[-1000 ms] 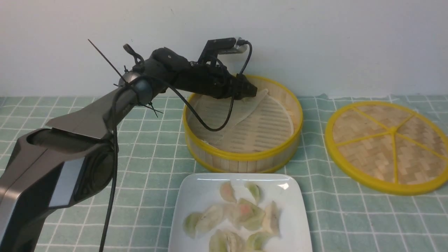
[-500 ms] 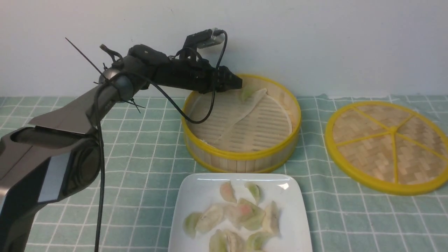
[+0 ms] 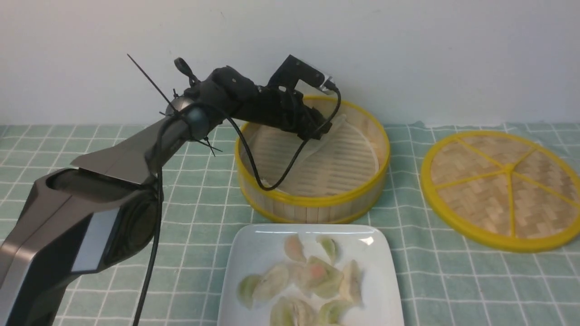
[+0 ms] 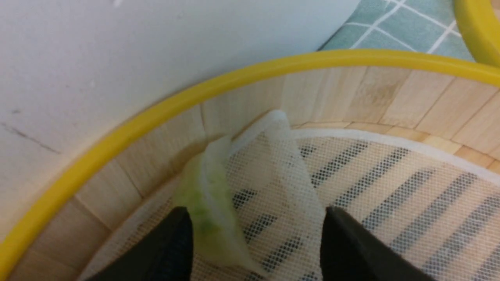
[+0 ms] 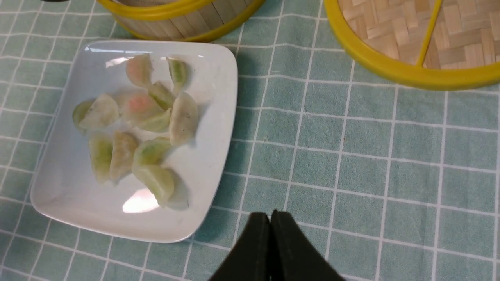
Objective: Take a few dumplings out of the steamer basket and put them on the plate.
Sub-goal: Use the left arm to grab a dumpling from the steamer
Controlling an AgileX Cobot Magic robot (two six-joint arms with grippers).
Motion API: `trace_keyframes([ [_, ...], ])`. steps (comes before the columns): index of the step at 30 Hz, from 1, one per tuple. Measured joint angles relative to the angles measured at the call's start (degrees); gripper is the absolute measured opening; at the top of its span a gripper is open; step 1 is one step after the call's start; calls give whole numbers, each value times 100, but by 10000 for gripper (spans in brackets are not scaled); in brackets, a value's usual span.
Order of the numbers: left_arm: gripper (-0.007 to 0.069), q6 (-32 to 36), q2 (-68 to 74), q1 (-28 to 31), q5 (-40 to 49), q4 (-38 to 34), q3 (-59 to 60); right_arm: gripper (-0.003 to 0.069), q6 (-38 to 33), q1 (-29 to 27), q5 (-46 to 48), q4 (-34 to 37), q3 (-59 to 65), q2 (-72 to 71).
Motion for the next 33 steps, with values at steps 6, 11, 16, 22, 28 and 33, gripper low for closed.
trace_keyframes([
  [6,393,46,97,0,-65,60,0,-13,0,0,0,91,0,0],
  [11,288,76,174,-67,-131,364,-44,-13,0,0,0,119,0,0],
  [16,59,-206,155,-132,-126,642,-65,-13,0,0,0,119,0,0],
  [22,-3,-845,-94,-10,251,885,-26,-13,0,0,0,119,0,0],
  [28,-6,-1114,-738,186,923,950,-13,-13,-7,0,0,119,0,0],
  [33,-6,-1120,-1022,198,1140,1043,-25,-13,-14,0,0,107,0,0],
])
